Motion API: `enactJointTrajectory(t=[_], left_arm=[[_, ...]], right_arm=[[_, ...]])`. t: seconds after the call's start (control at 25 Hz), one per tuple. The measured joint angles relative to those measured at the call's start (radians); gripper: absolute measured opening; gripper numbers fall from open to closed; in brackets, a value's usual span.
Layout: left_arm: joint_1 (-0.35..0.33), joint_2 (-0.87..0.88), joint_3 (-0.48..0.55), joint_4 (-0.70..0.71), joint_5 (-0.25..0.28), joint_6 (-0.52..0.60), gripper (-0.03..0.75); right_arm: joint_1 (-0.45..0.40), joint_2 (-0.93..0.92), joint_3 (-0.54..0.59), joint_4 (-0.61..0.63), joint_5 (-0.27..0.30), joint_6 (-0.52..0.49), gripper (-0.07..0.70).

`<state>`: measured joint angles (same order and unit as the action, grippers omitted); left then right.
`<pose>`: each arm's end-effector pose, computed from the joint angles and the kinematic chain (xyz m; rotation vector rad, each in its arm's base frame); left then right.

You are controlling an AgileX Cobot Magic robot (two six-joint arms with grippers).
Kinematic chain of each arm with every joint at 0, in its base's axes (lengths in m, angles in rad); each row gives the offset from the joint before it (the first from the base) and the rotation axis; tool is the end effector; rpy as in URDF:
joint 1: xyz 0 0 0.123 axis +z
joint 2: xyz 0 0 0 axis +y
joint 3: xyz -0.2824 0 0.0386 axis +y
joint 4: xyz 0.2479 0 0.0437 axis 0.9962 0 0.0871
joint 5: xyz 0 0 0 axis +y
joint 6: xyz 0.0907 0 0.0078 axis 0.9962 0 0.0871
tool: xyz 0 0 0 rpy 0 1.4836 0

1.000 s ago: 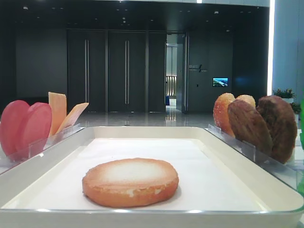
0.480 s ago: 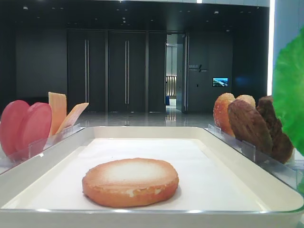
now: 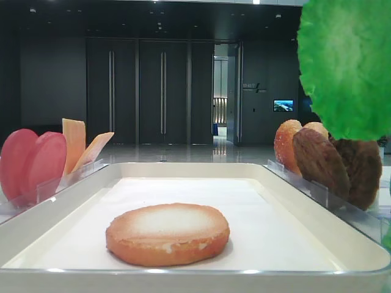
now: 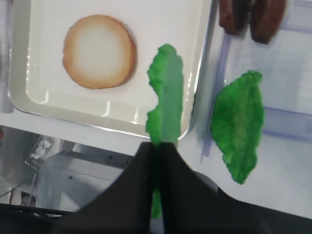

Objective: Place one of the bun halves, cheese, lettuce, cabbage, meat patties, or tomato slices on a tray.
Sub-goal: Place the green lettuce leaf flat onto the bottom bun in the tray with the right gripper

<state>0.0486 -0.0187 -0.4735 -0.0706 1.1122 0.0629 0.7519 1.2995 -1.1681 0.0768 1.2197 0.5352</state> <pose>-0.0067 -0.0061 0.2658 0.0202 2.1014 -0.0183 0.1711 0.1690 0.3297 -0.2936 2.9052 0.3600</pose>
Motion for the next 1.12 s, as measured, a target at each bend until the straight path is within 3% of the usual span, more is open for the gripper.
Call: enactJointTrajectory(t=[0.12,0.2,0.36,0.4,0.44,0.6,0.68,0.76,1.12], left_arm=[[0.0,0.0,0.0,0.0,0.0,0.0,0.452],[0.0,0.0,0.0,0.0,0.0,0.0,0.452],[0.0,0.0,0.0,0.0,0.0,0.0,0.452],[0.0,0.0,0.0,0.0,0.0,0.0,0.452],[0.0,0.0,0.0,0.0,0.0,0.0,0.452],[0.0,0.0,0.0,0.0,0.0,0.0,0.452],[0.0,0.0,0.0,0.0,0.0,0.0,0.452],[0.0,0.0,0.0,0.0,0.0,0.0,0.452],[-0.001,0.0,0.0,0.0,0.0,0.0,0.452]], right_arm=[[0.046,0.0,-0.01,0.01,-0.006,0.017,0.014],[0.073,0.0,-0.01,0.035,-0.041,0.025,0.014],[0.107,0.0,-0.01,0.087,-0.16,0.028,0.014],[0.113,0.0,-0.01,0.117,-0.226,0.024,0.014],[0.113,0.0,-0.01,0.117,-0.226,0.024,0.014],[0.116,0.009,-0.01,0.203,-0.343,-0.018,0.014],[0.116,0.043,-0.01,0.284,-0.391,-0.076,0.014],[0.116,0.062,-0.01,0.322,-0.404,-0.106,0.014],[0.117,0.251,-0.009,0.645,-0.501,-0.412,0.013]])
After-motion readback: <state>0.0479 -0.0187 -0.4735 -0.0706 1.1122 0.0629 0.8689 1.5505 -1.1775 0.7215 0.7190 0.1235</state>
